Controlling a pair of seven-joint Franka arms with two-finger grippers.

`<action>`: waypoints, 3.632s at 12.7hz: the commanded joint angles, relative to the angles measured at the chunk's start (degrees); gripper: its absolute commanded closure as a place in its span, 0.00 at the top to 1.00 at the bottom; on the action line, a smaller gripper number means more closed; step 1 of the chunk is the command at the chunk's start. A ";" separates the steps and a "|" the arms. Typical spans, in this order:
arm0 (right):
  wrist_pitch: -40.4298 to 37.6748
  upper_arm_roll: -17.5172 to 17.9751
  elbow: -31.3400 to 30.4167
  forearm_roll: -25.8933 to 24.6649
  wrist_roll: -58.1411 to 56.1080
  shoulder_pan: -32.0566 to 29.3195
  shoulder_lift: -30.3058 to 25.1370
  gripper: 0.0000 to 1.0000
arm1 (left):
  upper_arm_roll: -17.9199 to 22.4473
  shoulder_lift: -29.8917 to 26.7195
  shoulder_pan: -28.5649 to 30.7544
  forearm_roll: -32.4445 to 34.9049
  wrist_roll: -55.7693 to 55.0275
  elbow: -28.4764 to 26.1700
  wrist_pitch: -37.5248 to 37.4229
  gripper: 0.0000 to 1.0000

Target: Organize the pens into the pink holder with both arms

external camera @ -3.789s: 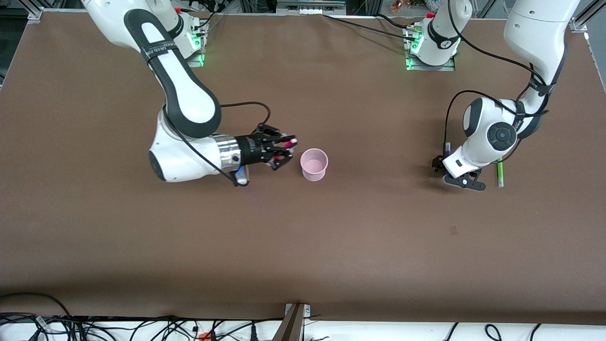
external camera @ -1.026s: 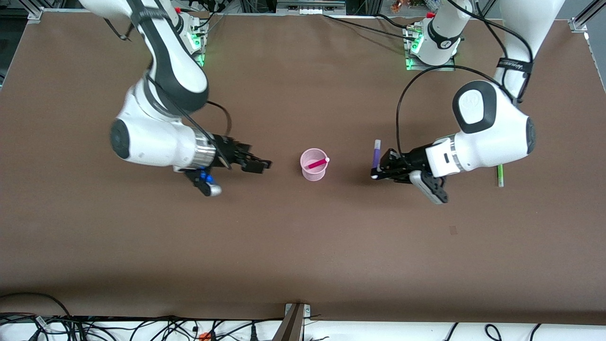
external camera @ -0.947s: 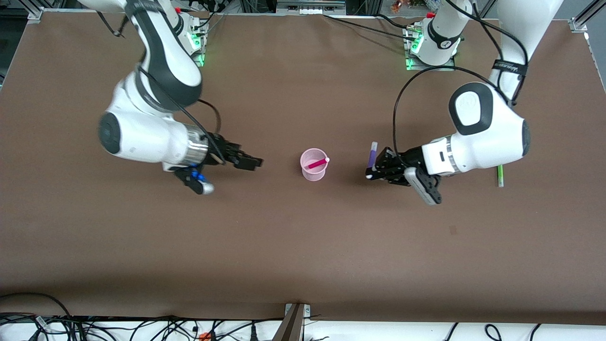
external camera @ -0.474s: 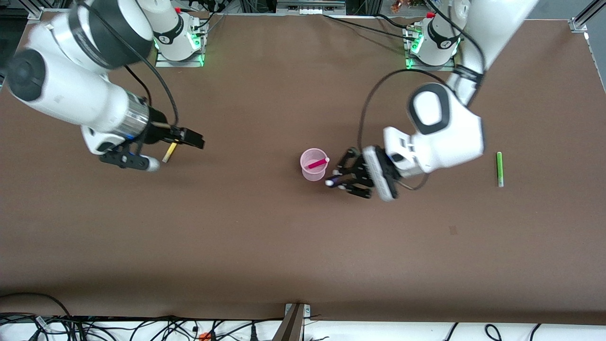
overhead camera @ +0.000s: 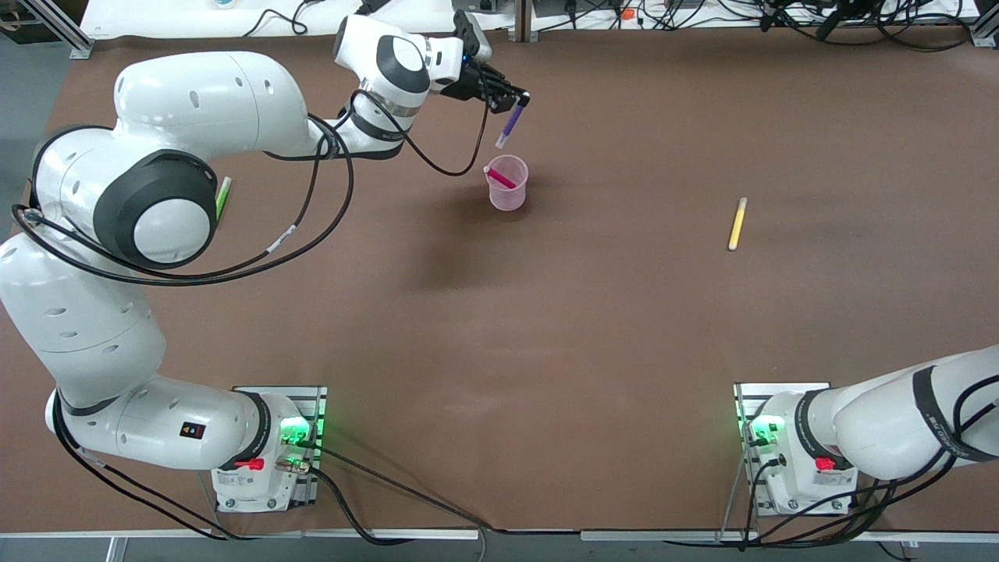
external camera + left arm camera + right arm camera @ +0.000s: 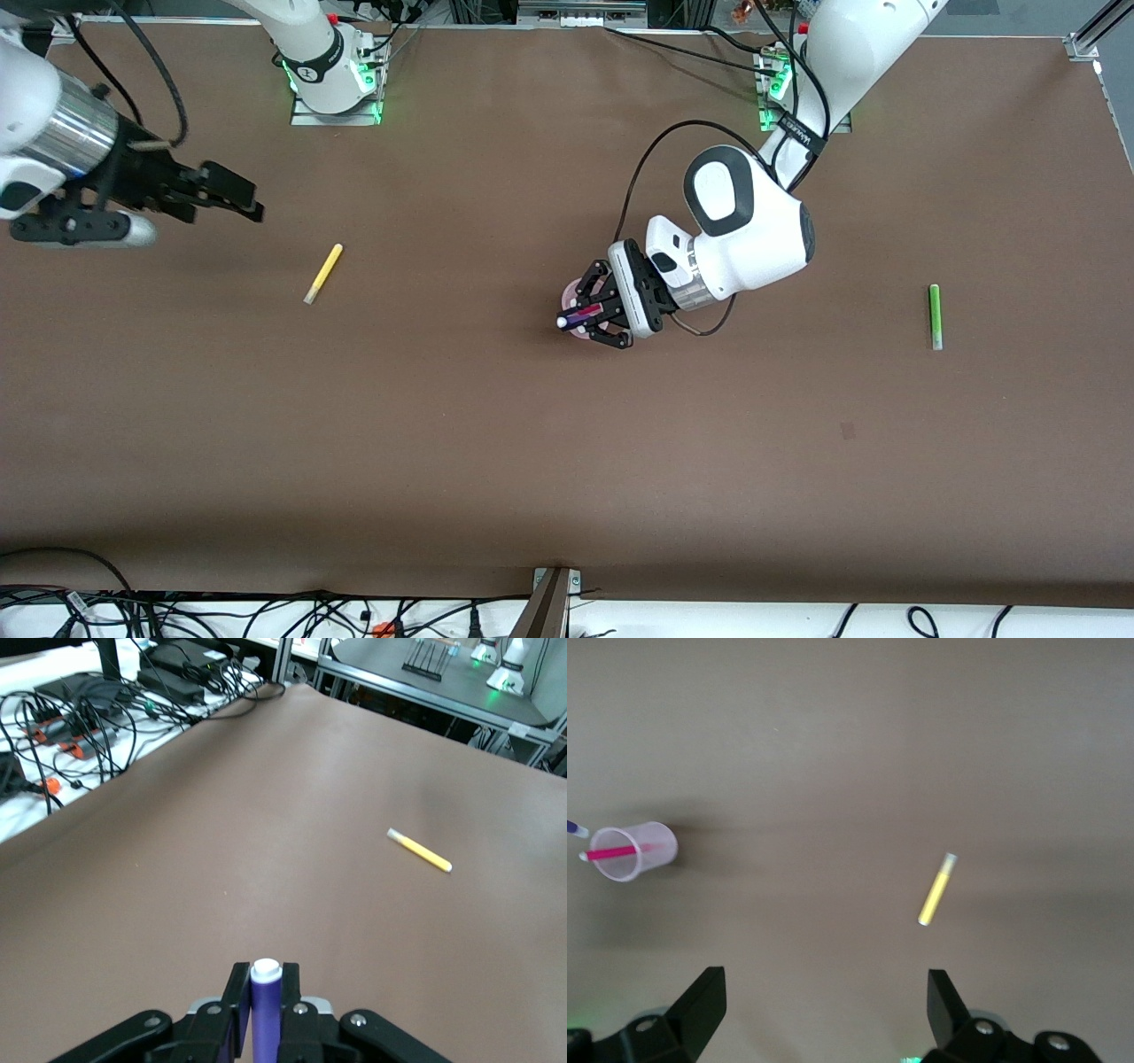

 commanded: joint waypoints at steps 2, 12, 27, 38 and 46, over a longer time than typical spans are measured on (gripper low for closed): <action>-1.88 9.03 -1.51 -5.63 -6.38 -10.86 -2.73 1.00 | -0.47 -0.78 -1.40 -2.57 3.62 -1.95 0.85 0.00; -2.49 13.03 -0.11 -9.51 -6.04 -15.48 -3.01 1.00 | -3.72 -5.52 -1.23 -3.27 1.44 -5.72 4.01 1.00; 1.81 13.39 0.07 -9.51 -2.27 -15.13 -1.33 1.00 | -0.65 -4.65 14.51 32.38 -31.92 8.50 -46.05 1.00; 3.22 13.47 -0.02 -9.60 2.75 -13.19 -1.25 1.00 | 7.70 -9.91 15.03 73.45 -68.57 8.95 -63.64 1.00; 3.04 13.47 -0.02 -9.51 2.75 -12.93 -1.25 1.00 | 24.03 -27.83 9.23 67.30 -80.66 3.17 -55.24 1.00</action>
